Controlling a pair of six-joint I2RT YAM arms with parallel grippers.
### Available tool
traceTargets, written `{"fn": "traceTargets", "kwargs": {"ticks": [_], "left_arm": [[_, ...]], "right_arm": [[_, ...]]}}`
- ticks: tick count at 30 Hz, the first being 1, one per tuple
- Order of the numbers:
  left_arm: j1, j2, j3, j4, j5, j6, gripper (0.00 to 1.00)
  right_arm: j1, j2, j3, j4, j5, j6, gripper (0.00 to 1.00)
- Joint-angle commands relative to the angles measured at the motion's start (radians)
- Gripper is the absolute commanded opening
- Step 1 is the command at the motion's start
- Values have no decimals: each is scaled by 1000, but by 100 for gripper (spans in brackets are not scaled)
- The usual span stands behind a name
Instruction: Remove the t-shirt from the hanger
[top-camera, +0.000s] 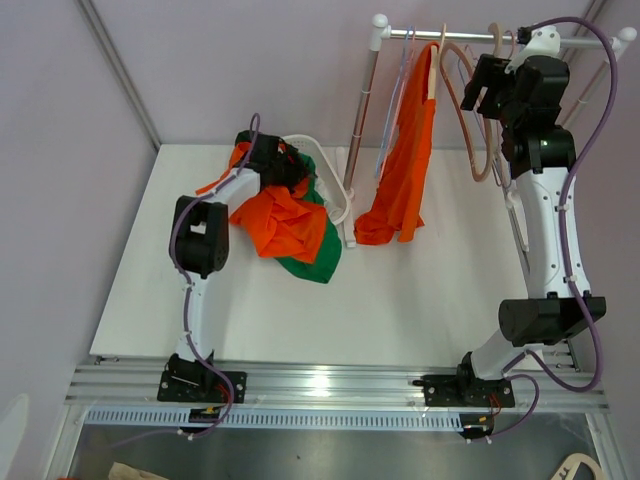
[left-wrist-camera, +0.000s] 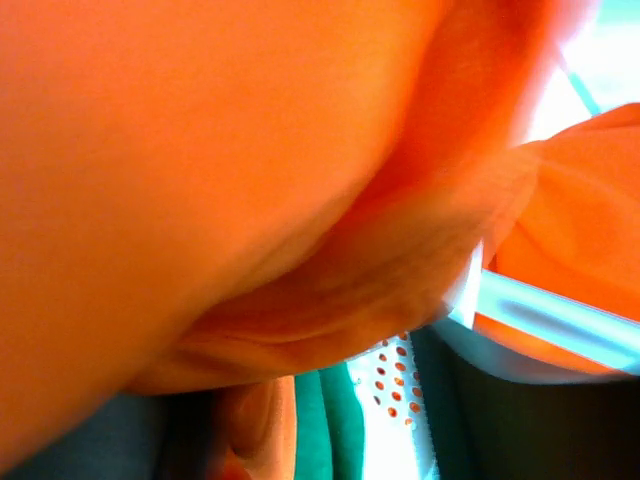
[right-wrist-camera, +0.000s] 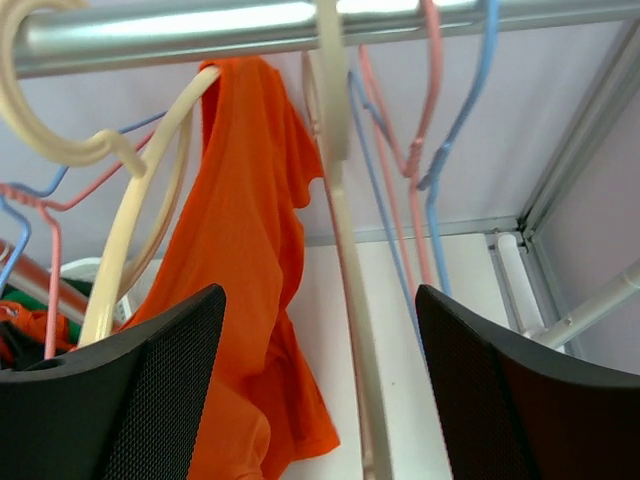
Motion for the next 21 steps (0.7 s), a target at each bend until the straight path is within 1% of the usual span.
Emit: {"fn": "traceTargets", "kwargs": {"ticks": [1,2,4,5,7,9,11,15,17,18,21], "left_arm": [[8,-97,0,13,-47,38,80],[7,-118,4,13,-62,56,93],[-3,-170,43,-25,-97,107,99],[-6,-184,63,-42,-111,120,99],[-12,-236,75,-81,-137,151,99],[-18,-291,64,-90,-156,176,100],[-24,-322,45,-91,-165,197,100],[-46,-397,15,-84,-191,223,99],[-64,-456,-20,-58,-217,231,100],[-70,-479,-81,-36,-240,237,99],[-90,-559,-146,36,-257,248,100]], "right_arm": [[23,-26,47,-11,-29,-6,80],[22,-17,61,-19,-55,7,80],[25,29,107,-45,-121,17,80],[26,45,151,-68,-133,26,79],[34,77,176,-71,-162,37,77],[48,95,187,-57,-178,46,74],[57,109,196,-47,-178,49,73],[75,169,270,-62,-182,60,72],[89,207,293,-63,-185,67,72],[92,218,297,-56,-185,69,72],[118,252,301,-19,-159,60,72]]}}
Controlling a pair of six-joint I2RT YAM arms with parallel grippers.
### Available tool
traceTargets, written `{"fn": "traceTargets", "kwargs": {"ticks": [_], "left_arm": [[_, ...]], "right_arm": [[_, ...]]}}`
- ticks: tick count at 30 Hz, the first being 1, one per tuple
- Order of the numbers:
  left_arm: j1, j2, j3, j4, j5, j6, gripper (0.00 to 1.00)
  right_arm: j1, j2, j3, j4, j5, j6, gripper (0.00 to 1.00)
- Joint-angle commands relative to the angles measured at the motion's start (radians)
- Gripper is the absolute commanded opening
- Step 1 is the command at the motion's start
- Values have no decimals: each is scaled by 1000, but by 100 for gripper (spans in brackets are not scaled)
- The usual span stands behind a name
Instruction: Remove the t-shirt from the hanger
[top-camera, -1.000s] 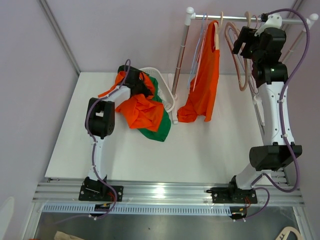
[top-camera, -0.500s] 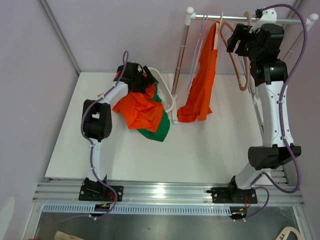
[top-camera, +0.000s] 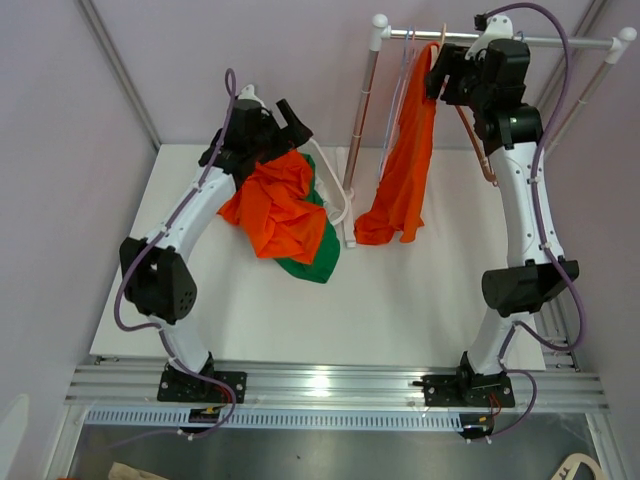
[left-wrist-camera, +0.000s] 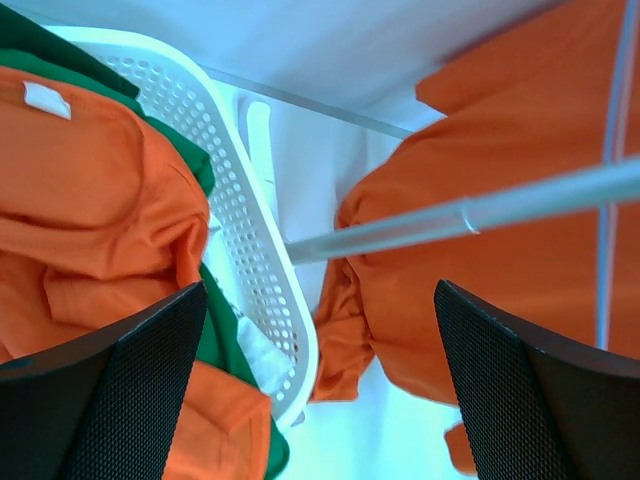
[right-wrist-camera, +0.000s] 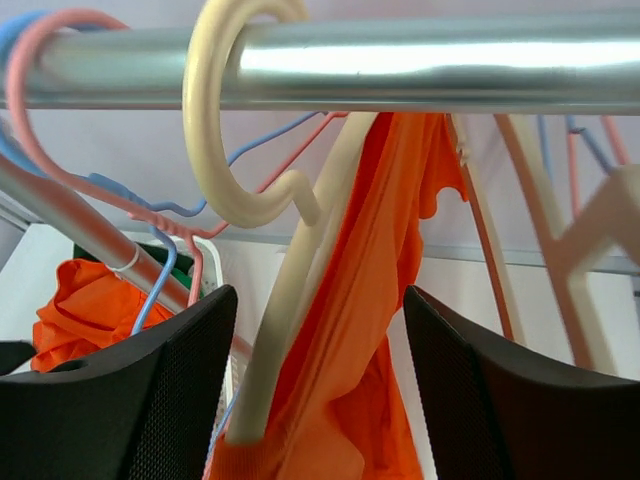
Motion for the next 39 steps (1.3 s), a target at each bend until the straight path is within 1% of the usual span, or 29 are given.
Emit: {"fn": "traceTargets", "kwargs": {"ticks": [1,6,7,8,10,16,19,21,23,27,28,29,30,32,36,39], "left_arm": [[-23,-84,-58,67,-52,43,99],[-28,-92,-47,49,-52,60,99],[-28,-92,-49,46,-55,61,100],[-28,-92,-52,44,-55,64,100],[-28,-92,-53,47,-55,64,100],[-28,-82,-59,55,-43,61,100],[-28,-80,-65,63,-36,60,99],[-28,-80,-70,69,-22,57,99],[-28,-75,-70,72,-16,52,99],[-28,-75,-76,75,-9,51,100],[-30,-75,-78,75,-8,51,100],[-30,-75,-79,76,-8,51,99],[-30,-75,-79,76,-8,51,99],[-30,-77,-81,76,-6,49,100],[-33,-78,-81,78,-3,51,99],[-36,-78,-81,78,-3,51,99]], "right_arm": [[32,40,61,40,19,-9,71],[46,118,130,35,59,-12,67],[48,128,141,31,63,-12,65],[48,138,162,26,64,-14,60],[60,149,168,28,111,-30,56],[92,140,155,46,204,-101,57],[98,135,153,48,231,-119,56],[111,131,153,46,278,-127,54],[120,131,152,46,316,-153,46],[129,128,153,43,352,-164,39],[129,128,153,41,358,-161,27],[129,128,153,41,363,-158,22],[129,128,153,40,370,-155,19],[132,128,152,38,376,-156,18],[137,112,135,49,396,-161,21],[141,97,133,49,399,-158,12]]}}
